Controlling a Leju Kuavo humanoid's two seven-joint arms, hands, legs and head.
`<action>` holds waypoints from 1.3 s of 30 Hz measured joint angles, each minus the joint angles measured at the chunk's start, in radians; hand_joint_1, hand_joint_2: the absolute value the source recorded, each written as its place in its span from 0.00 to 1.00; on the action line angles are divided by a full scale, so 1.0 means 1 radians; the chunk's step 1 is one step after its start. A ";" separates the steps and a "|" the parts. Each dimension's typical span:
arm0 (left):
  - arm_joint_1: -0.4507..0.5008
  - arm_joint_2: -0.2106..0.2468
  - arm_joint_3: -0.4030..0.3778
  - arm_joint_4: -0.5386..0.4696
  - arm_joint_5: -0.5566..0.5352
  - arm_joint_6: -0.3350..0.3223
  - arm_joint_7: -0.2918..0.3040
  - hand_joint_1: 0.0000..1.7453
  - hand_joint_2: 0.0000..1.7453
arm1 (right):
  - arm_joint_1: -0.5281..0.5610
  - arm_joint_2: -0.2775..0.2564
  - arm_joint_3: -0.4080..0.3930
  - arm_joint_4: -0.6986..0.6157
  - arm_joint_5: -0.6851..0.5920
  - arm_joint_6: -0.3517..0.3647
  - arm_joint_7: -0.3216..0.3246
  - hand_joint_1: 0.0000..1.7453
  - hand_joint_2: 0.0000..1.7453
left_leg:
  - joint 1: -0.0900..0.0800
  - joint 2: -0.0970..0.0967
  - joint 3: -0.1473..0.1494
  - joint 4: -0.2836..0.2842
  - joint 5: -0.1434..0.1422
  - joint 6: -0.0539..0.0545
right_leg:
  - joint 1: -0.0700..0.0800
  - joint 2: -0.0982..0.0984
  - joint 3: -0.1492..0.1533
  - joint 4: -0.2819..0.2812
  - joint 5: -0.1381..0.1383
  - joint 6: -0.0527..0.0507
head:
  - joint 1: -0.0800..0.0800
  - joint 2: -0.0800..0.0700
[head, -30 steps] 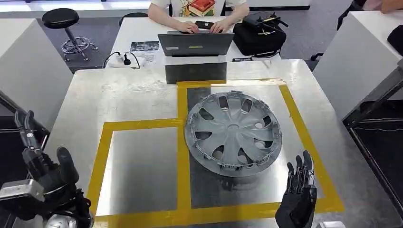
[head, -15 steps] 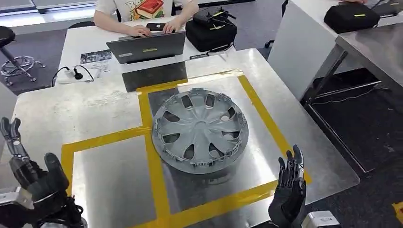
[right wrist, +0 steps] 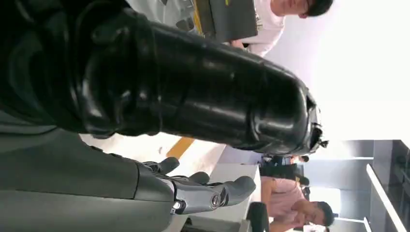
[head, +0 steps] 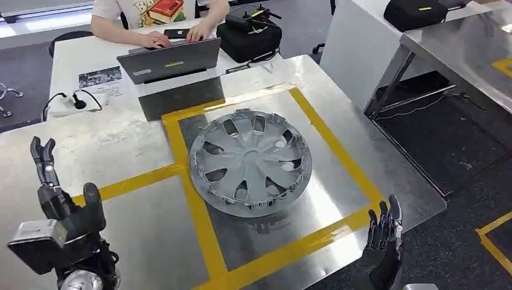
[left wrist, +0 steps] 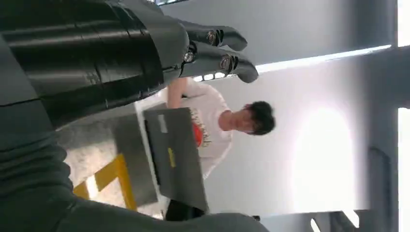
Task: Take the parts from the cabinet and place them on the table.
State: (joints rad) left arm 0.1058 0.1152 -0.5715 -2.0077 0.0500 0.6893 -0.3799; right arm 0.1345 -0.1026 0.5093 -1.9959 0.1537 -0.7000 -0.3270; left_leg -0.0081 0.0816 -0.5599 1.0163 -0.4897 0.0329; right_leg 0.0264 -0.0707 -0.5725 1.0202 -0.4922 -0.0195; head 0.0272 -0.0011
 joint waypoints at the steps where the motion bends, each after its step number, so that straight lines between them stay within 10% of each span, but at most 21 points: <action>1: 0.000 -0.001 -0.003 -0.004 -0.007 0.000 -0.012 0.00 0.00 | -0.001 0.001 0.000 -0.001 0.001 0.000 0.001 0.00 0.00 | 0.002 0.011 0.000 -0.001 -0.001 -0.002 | 0.007 0.002 -0.001 -0.010 0.006 0.000 | -0.004 0.000; 4: -0.001 -0.007 -0.006 -0.010 -0.024 0.001 -0.031 0.00 0.00 | -0.003 0.001 0.000 -0.002 0.004 0.000 0.002 0.00 0.00 | 0.002 0.043 0.010 -0.011 0.000 -0.008 | 0.008 0.037 0.002 -0.030 0.017 -0.015 | 0.011 0.000; 5: -0.001 -0.008 -0.006 -0.016 -0.031 0.001 -0.041 0.00 0.00 | -0.002 0.003 0.000 -0.003 0.005 0.000 0.002 0.00 0.00 | 0.003 0.032 0.001 -0.010 -0.006 -0.010 | -0.013 0.046 0.035 -0.059 0.039 -0.006 | 0.015 0.000; 6: -0.001 -0.010 -0.006 -0.017 -0.036 0.001 -0.058 0.00 0.00 | -0.005 0.005 0.000 -0.003 0.005 0.000 0.001 0.00 0.00 | 0.005 -0.021 -0.002 0.015 -0.026 -0.018 | -0.015 0.054 0.044 -0.071 0.046 -0.007 | 0.010 0.000; 8: 0.007 -0.014 -0.001 -0.019 -0.047 0.002 -0.115 0.00 0.00 | -0.015 0.007 0.001 -0.002 0.002 0.000 0.002 0.00 0.00 | 0.015 -0.071 -0.064 0.156 -0.095 -0.030 | -0.022 0.076 0.039 -0.072 0.054 -0.007 | -0.007 0.000; 10: 0.021 -0.025 0.011 -0.019 -0.036 0.003 -0.172 0.00 0.00 | -0.017 0.007 0.001 0.000 -0.001 0.000 0.002 0.00 0.00 | 0.028 -0.078 -0.119 0.266 -0.125 -0.045 | -0.026 0.100 0.037 -0.071 0.053 -0.005 | -0.019 0.000; 17: 0.023 -0.029 0.016 -0.019 -0.009 0.003 -0.176 0.00 0.00 | -0.018 0.008 0.002 0.002 -0.003 0.000 0.001 0.00 0.00 | 0.035 -0.078 -0.115 0.250 -0.100 -0.054 | -0.033 0.116 0.037 -0.065 0.052 0.003 | -0.020 0.000; 19: 0.022 -0.029 0.020 -0.019 0.018 0.002 -0.135 0.00 0.00 | -0.018 0.009 0.002 0.002 -0.004 0.000 -0.003 0.00 0.00 | 0.047 -0.083 -0.064 0.142 -0.033 -0.066 | -0.045 0.136 0.034 -0.051 0.044 0.017 | -0.022 0.000; 20: 0.018 -0.026 0.019 -0.018 0.046 0.002 -0.063 0.00 0.00 | -0.018 0.011 0.001 0.002 -0.010 0.000 -0.010 0.00 0.00 | 0.063 -0.138 0.005 0.012 -0.011 -0.088 | -0.055 0.156 0.023 -0.019 0.028 0.042 | -0.029 0.000; 21: 0.013 -0.018 0.017 -0.019 0.071 -0.019 -0.060 0.00 0.00 | -0.018 0.011 0.002 0.002 -0.028 0.000 -0.023 0.00 0.00 | 0.055 -0.128 -0.004 0.023 -0.014 -0.050 | -0.053 0.176 -0.008 -0.006 0.028 0.064 | -0.035 0.000; 23: 0.004 -0.014 0.018 -0.019 0.049 -0.006 -0.058 0.00 0.00 | -0.023 0.010 0.002 0.002 -0.031 0.000 -0.026 0.00 0.00 | 0.055 -0.087 -0.006 0.016 -0.004 -0.017 | -0.048 0.102 -0.069 0.085 -0.023 0.074 | 0.009 0.000; 25: 0.004 -0.011 0.018 -0.018 0.040 -0.006 -0.049 0.00 0.00 | -0.023 0.010 0.002 0.002 -0.036 0.000 -0.029 0.00 0.00 | 0.050 -0.058 -0.013 0.016 -0.003 -0.010 | -0.048 0.086 -0.153 0.259 -0.102 0.074 | 0.021 0.000; 27: 0.003 -0.009 0.018 -0.016 0.031 -0.006 -0.045 0.00 0.00 | -0.023 0.010 0.002 0.002 -0.039 0.000 -0.030 0.00 0.00 | 0.047 -0.033 -0.015 0.016 -0.003 -0.009 | -0.049 0.082 -0.170 0.307 -0.108 0.073 | 0.025 0.000; 30: 0.001 -0.009 0.018 -0.012 0.016 -0.001 -0.038 0.00 0.00 | -0.023 0.010 0.002 0.002 -0.039 0.000 -0.030 0.00 0.00 | 0.047 0.002 -0.013 0.017 -0.003 -0.012 | -0.048 0.059 -0.057 0.118 -0.019 0.065 | 0.031 0.000; 31: -0.001 -0.009 0.018 -0.011 0.012 -0.001 -0.037 0.00 0.00 | -0.024 0.010 0.002 0.002 -0.039 0.000 -0.030 0.00 0.00 | 0.044 0.010 -0.009 0.017 -0.004 -0.016 | -0.043 0.000 -0.006 0.037 0.001 0.056 | 0.033 0.000; 32: -0.001 -0.008 0.018 -0.011 0.008 -0.001 -0.041 0.00 0.00 | -0.030 0.010 0.002 0.002 -0.039 0.000 -0.030 0.00 0.00 | 0.035 0.019 -0.009 0.023 -0.009 -0.026 | -0.037 -0.017 0.006 0.000 -0.004 0.061 | 0.041 0.000; 36: -0.003 -0.003 0.016 -0.012 -0.007 -0.002 -0.087 0.00 0.00 | -0.034 0.009 0.002 0.001 -0.044 0.000 -0.026 0.00 0.00 | 0.039 0.051 0.004 0.004 0.001 -0.052 | -0.034 0.027 0.016 -0.007 0.013 0.039 | 0.026 0.000; 39: -0.003 0.002 0.015 -0.014 -0.008 -0.008 -0.114 0.00 0.00 | -0.041 0.011 0.003 0.002 -0.039 0.000 -0.022 0.00 0.00 | 0.041 -0.057 -0.066 0.142 -0.086 -0.053 | -0.041 0.044 0.021 -0.021 0.022 0.024 | 0.001 0.000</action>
State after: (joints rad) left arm 0.1032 0.1167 -0.5570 -2.0214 0.0416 0.6813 -0.4940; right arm 0.0937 -0.0916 0.5119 -1.9944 0.1152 -0.6996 -0.3494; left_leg 0.0332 0.0250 -0.6260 1.1580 -0.5755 -0.0199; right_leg -0.0143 -0.0269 -0.5515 0.9992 -0.4702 0.0048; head 0.0286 -0.0011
